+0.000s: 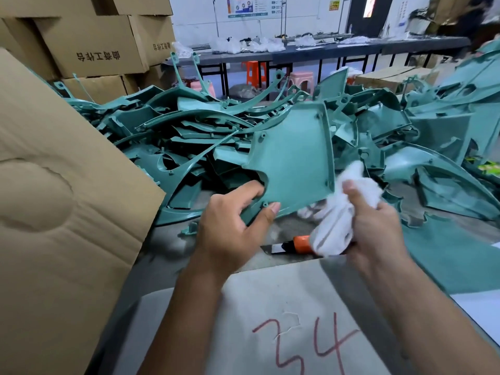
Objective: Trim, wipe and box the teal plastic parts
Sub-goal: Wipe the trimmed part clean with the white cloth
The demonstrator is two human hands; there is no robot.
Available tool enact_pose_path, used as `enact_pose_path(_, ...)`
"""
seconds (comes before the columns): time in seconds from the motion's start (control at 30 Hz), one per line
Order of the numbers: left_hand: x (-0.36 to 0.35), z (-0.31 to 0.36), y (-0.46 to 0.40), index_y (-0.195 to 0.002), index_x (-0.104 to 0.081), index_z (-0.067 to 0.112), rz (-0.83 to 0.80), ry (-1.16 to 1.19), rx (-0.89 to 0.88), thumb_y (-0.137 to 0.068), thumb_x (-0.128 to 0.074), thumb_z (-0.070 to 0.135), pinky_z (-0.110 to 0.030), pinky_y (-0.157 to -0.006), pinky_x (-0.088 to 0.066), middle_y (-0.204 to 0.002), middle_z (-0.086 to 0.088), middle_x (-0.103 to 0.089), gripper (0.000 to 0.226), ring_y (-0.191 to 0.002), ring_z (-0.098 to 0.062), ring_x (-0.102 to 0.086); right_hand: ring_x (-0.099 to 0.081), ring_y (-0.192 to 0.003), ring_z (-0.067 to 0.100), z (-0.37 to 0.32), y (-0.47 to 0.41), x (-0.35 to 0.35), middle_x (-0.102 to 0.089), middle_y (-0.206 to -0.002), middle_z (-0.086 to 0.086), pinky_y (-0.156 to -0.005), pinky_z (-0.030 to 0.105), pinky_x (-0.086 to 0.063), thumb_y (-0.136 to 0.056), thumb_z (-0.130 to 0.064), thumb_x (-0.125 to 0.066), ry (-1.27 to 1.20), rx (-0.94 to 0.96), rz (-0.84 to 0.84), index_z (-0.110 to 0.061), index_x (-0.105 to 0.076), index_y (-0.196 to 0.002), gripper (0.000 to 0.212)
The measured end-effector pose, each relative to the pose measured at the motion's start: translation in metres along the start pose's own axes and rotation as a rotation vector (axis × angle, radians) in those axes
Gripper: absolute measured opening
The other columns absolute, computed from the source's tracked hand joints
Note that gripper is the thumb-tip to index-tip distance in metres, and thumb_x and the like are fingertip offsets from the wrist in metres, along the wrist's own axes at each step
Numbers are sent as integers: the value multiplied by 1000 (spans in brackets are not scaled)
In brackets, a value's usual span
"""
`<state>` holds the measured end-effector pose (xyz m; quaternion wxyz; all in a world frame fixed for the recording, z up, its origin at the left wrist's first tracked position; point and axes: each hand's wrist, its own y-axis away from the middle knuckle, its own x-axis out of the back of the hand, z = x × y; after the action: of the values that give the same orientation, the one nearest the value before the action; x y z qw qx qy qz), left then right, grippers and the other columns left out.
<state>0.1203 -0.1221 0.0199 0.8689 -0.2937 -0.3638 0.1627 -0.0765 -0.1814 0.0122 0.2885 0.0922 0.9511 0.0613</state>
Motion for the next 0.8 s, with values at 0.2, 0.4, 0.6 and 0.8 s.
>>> enact_pose_path(0.2,11,-8,3,-70,-42,38,-15,-38,69,-90,-68,40,-13,-52,-23,-60,19,-44,32,-59,-8,-40,-76,-91,15,-8,-29,19,-79,-93,-7,-92,50,-62,-98,-38,-71,200,262,170,-26,-69,-98,12)
enact_pose_path(0.4,4,-9,3,-74,-44,28,-95,-51,56,-82,-68,66,-24,-53,-23,-61,8,-36,46,-54,-5,-36,-67,-116,11,0,-11,4,-75,-123,-5,-113,48,-46,-95,-65,-53,102,173,-297,-25,-72,-129,56)
enact_pose_path(0.6,2,-7,1,-79,-54,29,-152,-139,54,-62,-71,87,-32,-49,-38,-62,8,-53,62,-53,-14,-44,-61,-57,12,-5,-15,14,-67,-72,-1,-51,26,-51,-96,-15,-74,357,355,-340,-20,-75,-93,6)
enact_pose_path(0.8,-1,1,2,-87,-64,33,-219,-70,62,-66,-79,71,-32,-56,-52,-75,14,-69,45,-66,-10,-64,-42,-48,11,-2,-18,17,-52,-51,2,-44,24,-31,-99,-47,-66,663,596,-104,-5,-54,-66,55)
